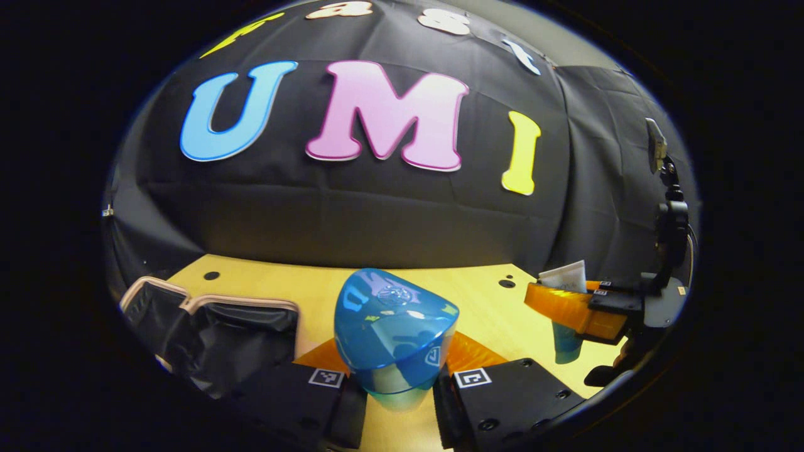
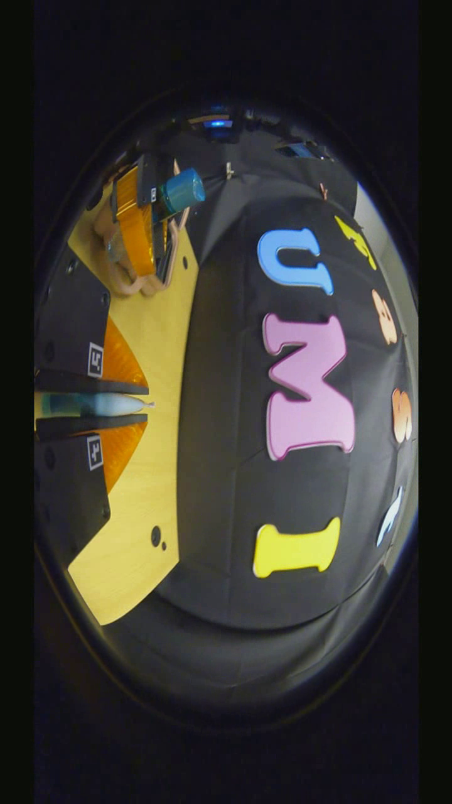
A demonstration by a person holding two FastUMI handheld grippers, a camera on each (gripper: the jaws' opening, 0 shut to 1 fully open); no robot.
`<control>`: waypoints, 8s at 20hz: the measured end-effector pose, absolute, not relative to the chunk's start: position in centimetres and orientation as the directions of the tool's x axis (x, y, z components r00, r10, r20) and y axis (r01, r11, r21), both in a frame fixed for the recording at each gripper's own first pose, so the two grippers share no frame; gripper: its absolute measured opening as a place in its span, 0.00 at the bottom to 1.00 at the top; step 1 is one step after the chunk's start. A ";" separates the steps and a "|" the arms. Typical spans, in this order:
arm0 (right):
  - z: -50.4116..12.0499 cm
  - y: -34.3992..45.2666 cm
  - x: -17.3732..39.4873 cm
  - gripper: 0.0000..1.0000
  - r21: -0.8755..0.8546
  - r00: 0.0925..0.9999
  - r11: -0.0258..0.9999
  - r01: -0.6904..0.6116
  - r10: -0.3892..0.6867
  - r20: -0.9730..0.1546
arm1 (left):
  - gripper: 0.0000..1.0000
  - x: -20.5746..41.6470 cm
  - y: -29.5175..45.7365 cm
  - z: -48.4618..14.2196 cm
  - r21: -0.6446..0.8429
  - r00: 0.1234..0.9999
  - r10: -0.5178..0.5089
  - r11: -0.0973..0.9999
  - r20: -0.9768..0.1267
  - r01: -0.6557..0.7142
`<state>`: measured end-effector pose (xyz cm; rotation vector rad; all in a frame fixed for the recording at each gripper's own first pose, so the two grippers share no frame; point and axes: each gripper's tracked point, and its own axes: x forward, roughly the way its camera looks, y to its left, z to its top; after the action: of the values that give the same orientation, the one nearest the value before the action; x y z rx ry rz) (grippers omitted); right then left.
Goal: First open the suitcase, pack the skin care products into it, and then close the suitcase.
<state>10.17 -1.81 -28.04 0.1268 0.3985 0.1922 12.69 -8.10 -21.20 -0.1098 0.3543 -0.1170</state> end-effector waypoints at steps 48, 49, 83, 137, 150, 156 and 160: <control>-44.1 31.5 9.8 0.12 0.258 0.516 0.961 -0.102 0.273 -0.812 | 0.93 -4.9 24.1 -21.0 -0.172 0.743 0.141 0.929 -0.654 -0.327; -44.4 31.6 9.6 0.17 0.249 0.510 0.963 -0.106 0.267 -0.818 | 0.93 -5.4 24.7 -21.4 -0.172 0.738 0.149 0.924 -0.658 -0.340; -31.8 23.6 -2.9 0.98 0.242 0.663 0.920 -0.307 0.389 -0.640 | 0.17 4.2 52.3 -35.7 -0.676 0.827 0.056 0.548 -0.559 -0.494; -14.2 -2.0 -2.7 0.98 0.254 0.858 0.939 -0.234 0.322 -0.400 | 0.96 -0.9 -3.1 -7.4 -0.109 0.953 0.059 0.989 -0.298 -0.096; -8.6 -1.0 -5.8 0.97 0.157 0.924 0.961 -0.228 0.264 -0.277 | 0.96 -9.4 -4.0 0.3 -0.105 0.992 0.037 0.993 -0.120 -0.049; -8.1 -0.7 -5.4 0.97 0.153 0.924 0.960 -0.233 0.268 -0.274 | 0.96 -9.9 -5.4 0.4 -0.053 0.993 0.028 0.998 -0.118 -0.034; -7.7 0.3 -5.3 0.97 0.163 0.919 0.956 -0.246 0.283 -0.275 | 0.96 -10.5 -4.7 1.6 -0.073 0.994 0.051 0.996 -0.092 -0.058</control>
<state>-5.27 0.26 -7.68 0.1266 0.3005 0.2726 -10.50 -4.67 1.60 -0.0759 0.0906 0.0546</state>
